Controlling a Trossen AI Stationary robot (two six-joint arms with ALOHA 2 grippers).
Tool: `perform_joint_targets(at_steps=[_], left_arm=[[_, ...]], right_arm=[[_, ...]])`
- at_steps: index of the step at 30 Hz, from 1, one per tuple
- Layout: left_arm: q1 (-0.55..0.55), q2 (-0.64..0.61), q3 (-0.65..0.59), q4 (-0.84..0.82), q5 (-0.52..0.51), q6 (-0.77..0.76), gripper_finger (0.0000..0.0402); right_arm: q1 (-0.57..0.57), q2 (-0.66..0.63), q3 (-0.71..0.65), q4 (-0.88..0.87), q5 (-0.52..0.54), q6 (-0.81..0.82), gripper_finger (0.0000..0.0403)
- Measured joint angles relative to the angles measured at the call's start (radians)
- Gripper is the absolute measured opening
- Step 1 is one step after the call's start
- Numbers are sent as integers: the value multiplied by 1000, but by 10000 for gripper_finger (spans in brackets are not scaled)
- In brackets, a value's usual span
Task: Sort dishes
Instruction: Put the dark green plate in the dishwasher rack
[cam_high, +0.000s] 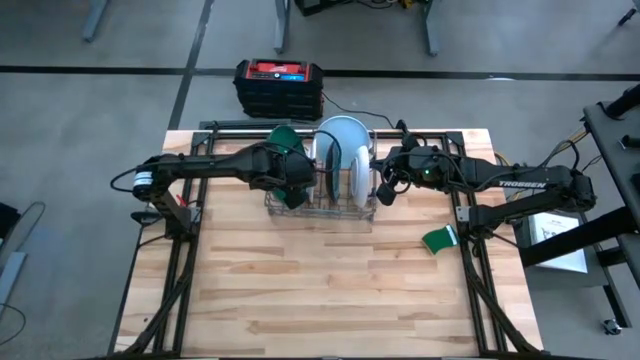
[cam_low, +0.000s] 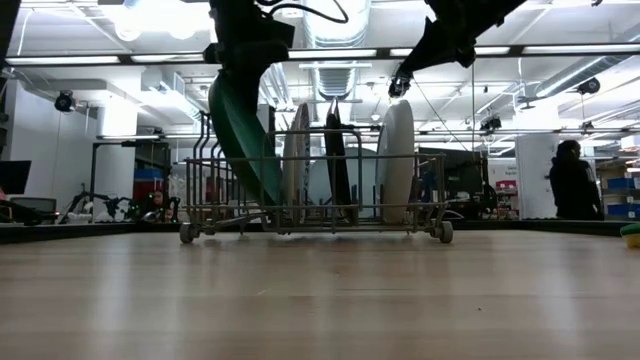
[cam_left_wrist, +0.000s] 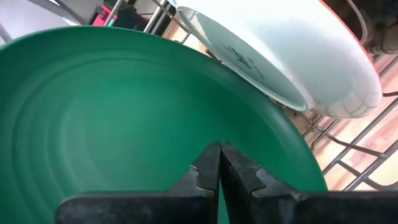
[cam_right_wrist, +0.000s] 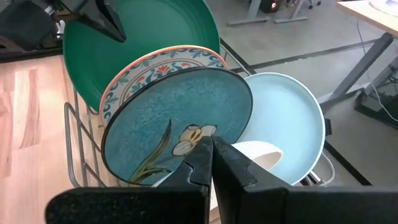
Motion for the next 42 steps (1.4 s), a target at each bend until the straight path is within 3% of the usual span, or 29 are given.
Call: perform_joint_targets(at_steps=[7,15,21,26,33,42], left_arm=[[-5,-1,24,-13,1,-1,0],[-20,-2,238,-81,-1,30,0],[0,1,441,-291,-48,-118,0],[11,1,521,-324,-47,-229,8],[32,4,491,-326,2,-233,67],[89,10,424,-326,-49,-245,164]], right_arm=[[0,0,0,0,0,0,0],[0,0,0,0,0,-7,0],[0,0,0,-20,0,-7,0],[0,0,0,-36,-1,-7,0],[0,0,0,-48,-3,-7,0],[0,0,-2,-61,-12,1,0]])
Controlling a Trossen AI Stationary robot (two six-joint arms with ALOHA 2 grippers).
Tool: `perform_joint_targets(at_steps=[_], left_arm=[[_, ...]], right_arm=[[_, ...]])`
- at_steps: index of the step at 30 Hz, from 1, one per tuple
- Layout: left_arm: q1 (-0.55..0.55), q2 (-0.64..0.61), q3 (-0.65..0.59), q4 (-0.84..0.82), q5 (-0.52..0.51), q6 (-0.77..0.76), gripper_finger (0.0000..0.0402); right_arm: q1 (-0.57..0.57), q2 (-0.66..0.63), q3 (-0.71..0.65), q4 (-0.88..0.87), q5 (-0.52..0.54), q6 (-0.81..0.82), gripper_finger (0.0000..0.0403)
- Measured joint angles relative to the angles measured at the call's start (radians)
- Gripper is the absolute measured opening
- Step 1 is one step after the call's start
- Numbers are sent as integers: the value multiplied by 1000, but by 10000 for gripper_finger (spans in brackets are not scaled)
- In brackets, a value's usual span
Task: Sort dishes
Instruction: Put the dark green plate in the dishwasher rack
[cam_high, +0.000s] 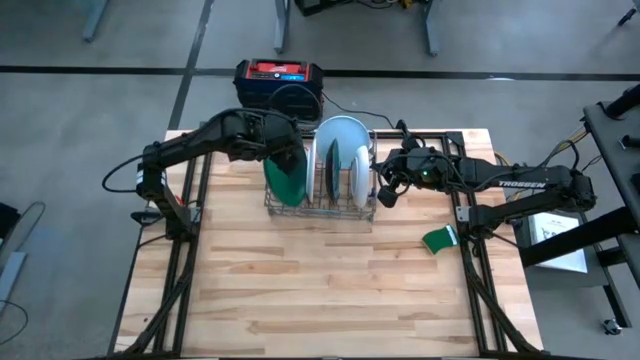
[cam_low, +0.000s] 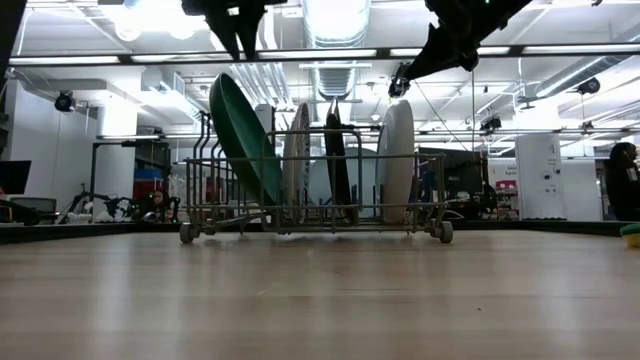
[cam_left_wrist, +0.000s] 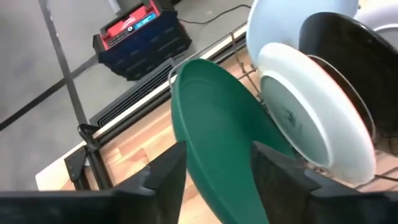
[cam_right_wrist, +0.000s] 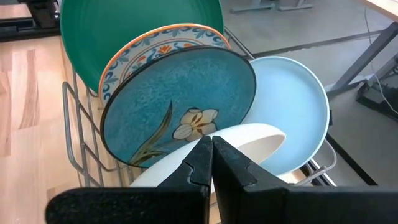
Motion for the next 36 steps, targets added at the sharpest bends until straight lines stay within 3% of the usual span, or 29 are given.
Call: perform_joint_targets(at_steps=[5,24,36], left_arm=[[32,0,-3,0,1,0,187],[102,59,-100,0,55,35,186],[104,63,-147,0,50,39,147]], right_arm=[[0,0,-2,-11,0,7,0],[0,0,-4,-12,0,16,0],[0,0,-4,-12,0,17,0]])
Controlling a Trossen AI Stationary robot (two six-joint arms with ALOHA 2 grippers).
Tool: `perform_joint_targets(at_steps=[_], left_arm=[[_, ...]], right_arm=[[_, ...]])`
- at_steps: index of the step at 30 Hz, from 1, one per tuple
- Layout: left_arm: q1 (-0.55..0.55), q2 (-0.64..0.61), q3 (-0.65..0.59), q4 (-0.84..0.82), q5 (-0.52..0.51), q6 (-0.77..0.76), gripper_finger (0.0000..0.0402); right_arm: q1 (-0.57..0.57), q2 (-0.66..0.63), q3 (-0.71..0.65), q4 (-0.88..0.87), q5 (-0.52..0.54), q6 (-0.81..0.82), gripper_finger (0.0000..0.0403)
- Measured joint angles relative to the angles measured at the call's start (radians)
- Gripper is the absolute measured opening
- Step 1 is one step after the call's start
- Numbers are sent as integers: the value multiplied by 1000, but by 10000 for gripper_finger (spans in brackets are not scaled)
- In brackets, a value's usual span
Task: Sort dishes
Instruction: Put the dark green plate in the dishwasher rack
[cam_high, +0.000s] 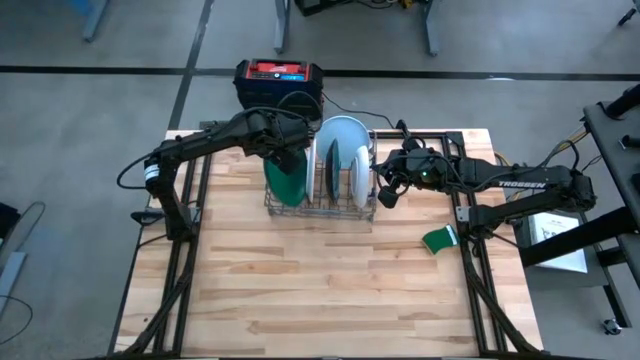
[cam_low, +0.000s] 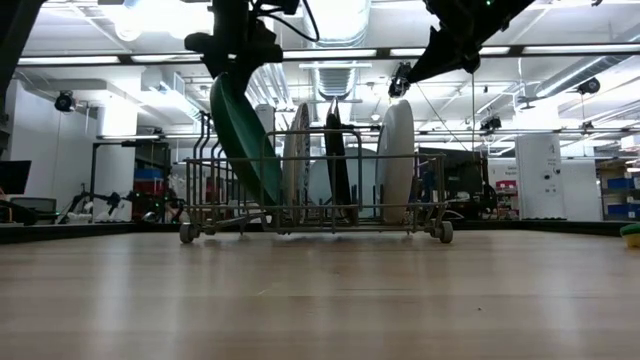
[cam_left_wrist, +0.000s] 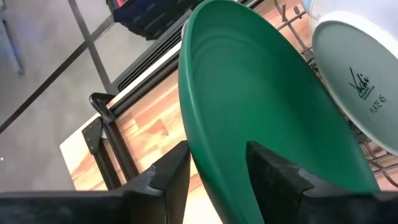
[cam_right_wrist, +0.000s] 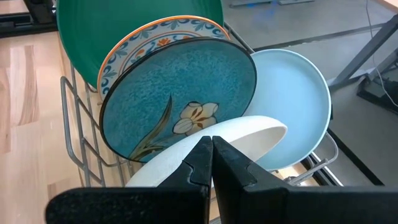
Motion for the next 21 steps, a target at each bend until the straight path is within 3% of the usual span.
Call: perform_joint_targets(at_steps=[7,21], left_arm=[[0,0,0,-1,-3,-4,116],[0,0,54,1,7,21,112]], right_arm=[[0,0,0,2,0,2,0],[0,0,0,6,0,1,0]])
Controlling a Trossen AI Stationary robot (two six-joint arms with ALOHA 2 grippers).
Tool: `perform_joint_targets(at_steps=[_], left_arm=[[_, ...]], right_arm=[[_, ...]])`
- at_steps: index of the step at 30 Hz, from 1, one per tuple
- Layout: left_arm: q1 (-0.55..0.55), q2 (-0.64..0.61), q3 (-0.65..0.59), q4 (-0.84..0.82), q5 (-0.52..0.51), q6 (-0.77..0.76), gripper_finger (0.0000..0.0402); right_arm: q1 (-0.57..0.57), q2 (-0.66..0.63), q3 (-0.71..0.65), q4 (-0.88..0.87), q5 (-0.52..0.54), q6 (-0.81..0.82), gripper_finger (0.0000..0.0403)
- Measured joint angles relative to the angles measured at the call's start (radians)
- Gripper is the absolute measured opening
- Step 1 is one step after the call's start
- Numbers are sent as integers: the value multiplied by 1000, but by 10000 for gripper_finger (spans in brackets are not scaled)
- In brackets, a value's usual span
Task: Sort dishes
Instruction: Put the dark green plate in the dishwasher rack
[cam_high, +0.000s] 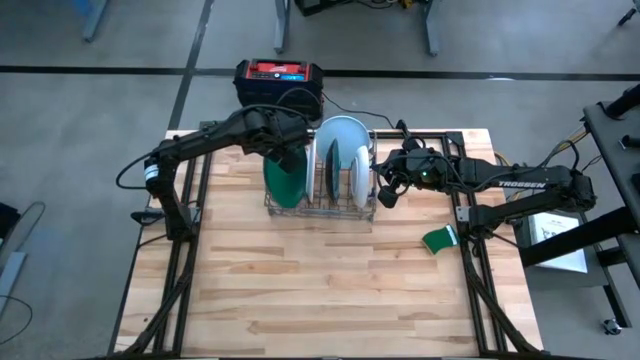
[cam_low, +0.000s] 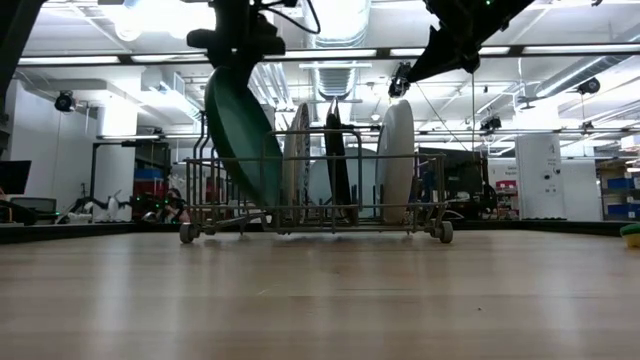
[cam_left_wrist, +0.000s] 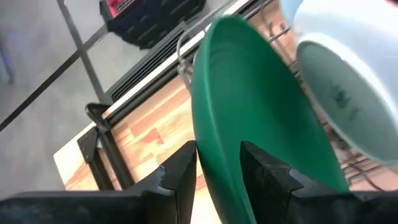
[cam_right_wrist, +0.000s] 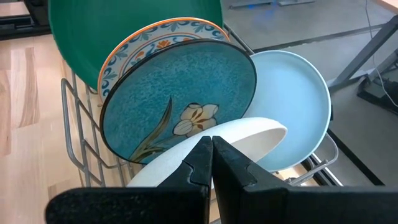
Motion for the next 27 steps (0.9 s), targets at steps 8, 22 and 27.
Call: perform_joint_targets(at_steps=[8,22,27], left_arm=[[0,0,96,0,-1,81,112],[4,-1,93,-1,39,51,114],[14,-1,59,-1,-36,51,120]], right_arm=[[0,2,0,0,0,1,0],[0,2,0,0,0,2,0],[0,2,0,0,0,15,0]])
